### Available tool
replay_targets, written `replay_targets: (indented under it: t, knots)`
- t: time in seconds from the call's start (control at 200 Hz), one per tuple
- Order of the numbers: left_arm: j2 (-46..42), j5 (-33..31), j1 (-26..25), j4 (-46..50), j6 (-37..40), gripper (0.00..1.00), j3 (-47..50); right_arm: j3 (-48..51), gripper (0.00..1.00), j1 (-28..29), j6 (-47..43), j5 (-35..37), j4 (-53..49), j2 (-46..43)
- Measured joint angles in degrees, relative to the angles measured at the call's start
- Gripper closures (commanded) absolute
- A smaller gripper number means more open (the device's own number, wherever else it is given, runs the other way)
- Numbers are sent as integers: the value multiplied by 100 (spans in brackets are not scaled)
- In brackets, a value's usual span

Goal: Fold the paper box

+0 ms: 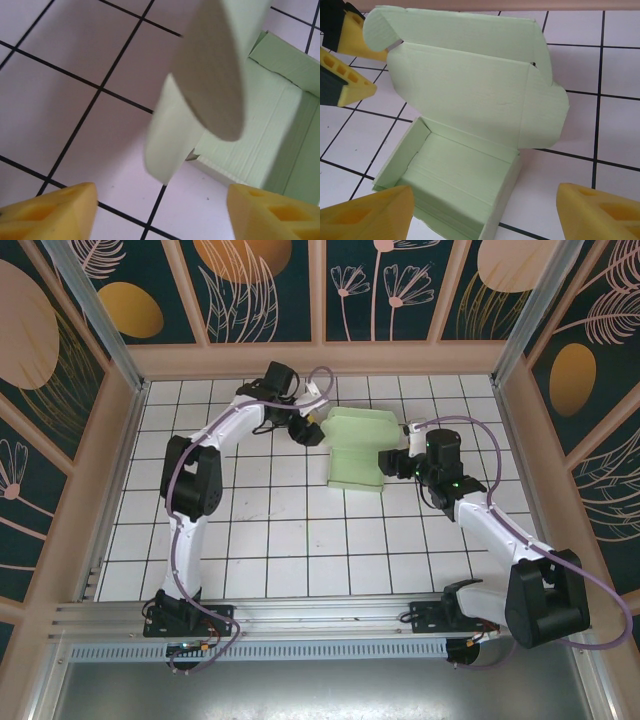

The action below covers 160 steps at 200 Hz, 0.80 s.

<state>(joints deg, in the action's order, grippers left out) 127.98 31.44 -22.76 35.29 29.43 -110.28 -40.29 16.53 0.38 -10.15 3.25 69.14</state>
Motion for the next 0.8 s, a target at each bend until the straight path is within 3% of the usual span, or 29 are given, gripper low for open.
replay_targets:
  t: [0.245, 0.4, 0.676, 0.801]
  knots:
    - [-42, 538, 175, -208, 431, 17, 52, 72, 25, 0, 15, 0, 2, 0]
    - [33, 870, 151, -205, 752, 18, -208, 72, 25, 0, 13, 0, 2, 0]
    - [514, 1084, 131, -140, 946, 30, -916, 72, 25, 0, 15, 0, 2, 0]
    - [708, 1134, 107, -48, 964, 44, -1069, 72, 25, 0, 15, 0, 2, 0]
